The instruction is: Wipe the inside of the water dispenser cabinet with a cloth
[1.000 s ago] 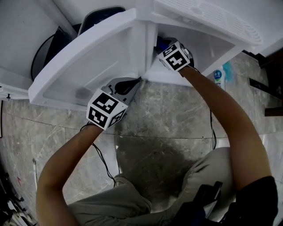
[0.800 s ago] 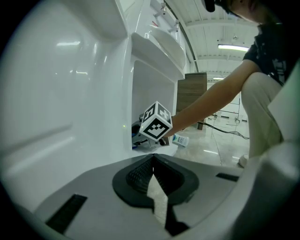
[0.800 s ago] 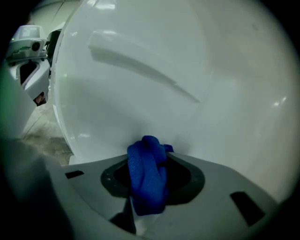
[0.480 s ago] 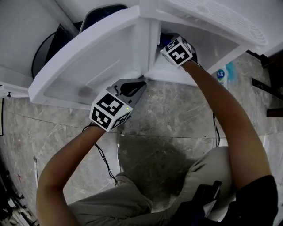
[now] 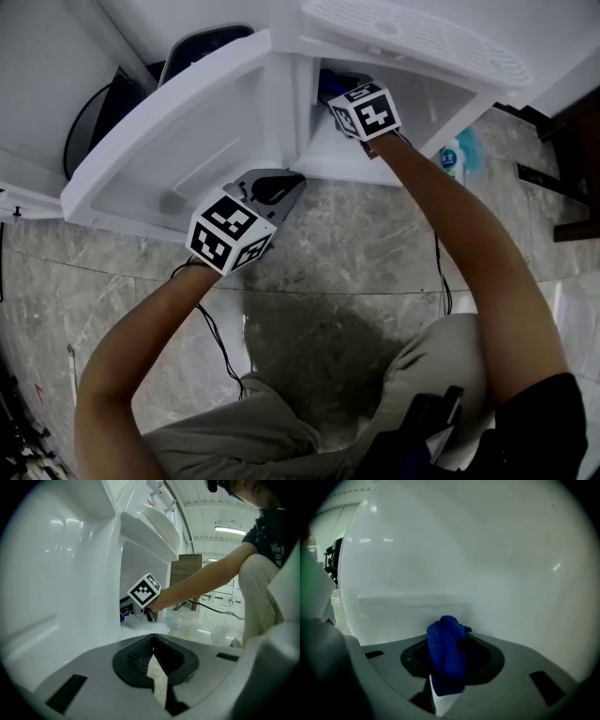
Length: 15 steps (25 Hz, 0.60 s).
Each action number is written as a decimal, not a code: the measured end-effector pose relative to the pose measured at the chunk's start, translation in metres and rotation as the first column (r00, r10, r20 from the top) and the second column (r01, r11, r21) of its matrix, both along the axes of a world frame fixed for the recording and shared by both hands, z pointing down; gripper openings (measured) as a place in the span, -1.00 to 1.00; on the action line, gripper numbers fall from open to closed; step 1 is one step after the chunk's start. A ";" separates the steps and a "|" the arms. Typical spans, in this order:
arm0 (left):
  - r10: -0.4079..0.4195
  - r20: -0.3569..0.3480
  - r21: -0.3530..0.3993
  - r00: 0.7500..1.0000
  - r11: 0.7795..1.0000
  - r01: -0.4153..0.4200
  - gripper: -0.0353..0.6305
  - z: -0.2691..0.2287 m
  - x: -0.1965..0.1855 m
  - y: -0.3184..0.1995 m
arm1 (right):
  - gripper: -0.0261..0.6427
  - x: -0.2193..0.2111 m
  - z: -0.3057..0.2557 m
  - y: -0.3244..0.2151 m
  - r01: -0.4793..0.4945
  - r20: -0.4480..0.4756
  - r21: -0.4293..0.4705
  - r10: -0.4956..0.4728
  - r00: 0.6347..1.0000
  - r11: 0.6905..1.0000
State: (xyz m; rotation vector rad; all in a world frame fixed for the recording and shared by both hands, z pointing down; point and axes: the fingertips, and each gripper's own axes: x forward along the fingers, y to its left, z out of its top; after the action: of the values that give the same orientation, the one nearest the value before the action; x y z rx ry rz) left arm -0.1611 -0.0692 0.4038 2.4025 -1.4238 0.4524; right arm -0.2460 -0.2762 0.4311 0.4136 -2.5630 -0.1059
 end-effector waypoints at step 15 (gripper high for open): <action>0.028 0.053 0.005 0.998 1.000 -0.028 -0.87 -0.014 0.011 0.003 | -0.58 0.029 -0.173 -0.014 -0.075 0.739 -0.303 0.284 0.611 0.950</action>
State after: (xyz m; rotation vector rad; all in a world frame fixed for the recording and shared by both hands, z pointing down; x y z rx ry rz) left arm -0.1497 -0.0663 0.3898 2.4353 -1.4169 0.5236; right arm -0.2172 -0.2903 0.2579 0.7521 -3.2977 0.6024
